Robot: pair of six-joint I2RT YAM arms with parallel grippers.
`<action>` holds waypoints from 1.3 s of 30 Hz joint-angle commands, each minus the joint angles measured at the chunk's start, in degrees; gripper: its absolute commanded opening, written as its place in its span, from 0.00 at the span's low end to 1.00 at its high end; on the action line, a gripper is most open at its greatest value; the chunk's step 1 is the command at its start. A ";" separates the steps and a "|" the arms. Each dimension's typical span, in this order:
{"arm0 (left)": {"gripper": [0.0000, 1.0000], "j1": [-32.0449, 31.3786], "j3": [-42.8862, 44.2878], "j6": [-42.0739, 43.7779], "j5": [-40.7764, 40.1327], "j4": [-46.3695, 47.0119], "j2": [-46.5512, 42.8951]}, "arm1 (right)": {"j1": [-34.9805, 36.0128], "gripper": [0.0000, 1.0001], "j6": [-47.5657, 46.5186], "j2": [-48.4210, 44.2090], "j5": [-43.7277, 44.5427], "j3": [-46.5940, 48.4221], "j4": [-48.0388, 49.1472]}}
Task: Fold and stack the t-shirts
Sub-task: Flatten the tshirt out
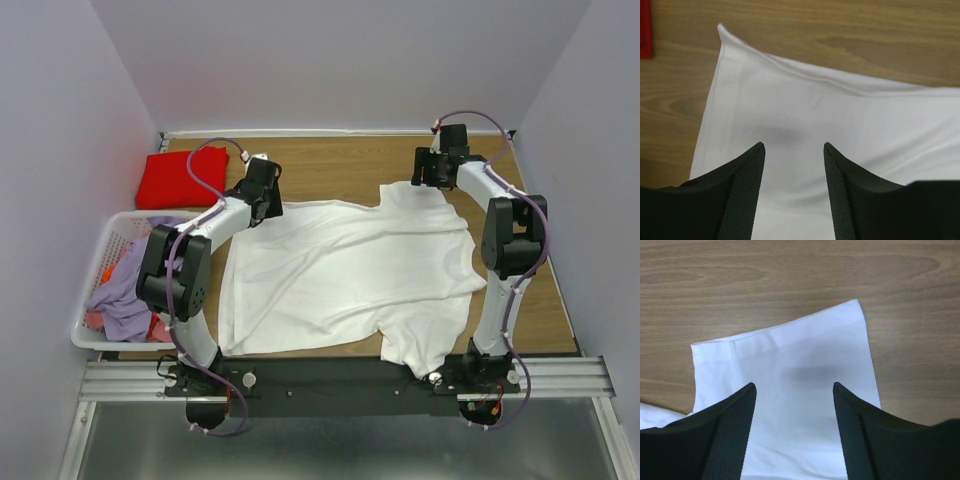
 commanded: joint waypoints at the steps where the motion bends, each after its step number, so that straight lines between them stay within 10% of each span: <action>1: 0.56 1.73 3.89 0.86 2.38 0.30 5.82 | -1.51 0.65 6.85 0.44 -7.46 -1.61 0.28; 9: 0.47 2.96 11.63 0.78 2.46 -1.54 15.41 | -4.50 0.44 12.99 2.64 -8.79 -3.37 1.16; 19: 0.47 6.22 22.87 0.87 3.52 -5.67 24.46 | -11.35 0.41 18.45 10.11 -8.44 -1.00 3.01; 34: 0.47 8.41 56.01 0.51 13.01 -14.12 41.87 | -18.04 0.57 13.98 23.04 -14.14 22.99 2.74; 39: 0.67 9.21 53.48 0.95 13.02 -9.11 36.79 | -17.95 0.66 13.09 17.33 -17.23 21.60 2.83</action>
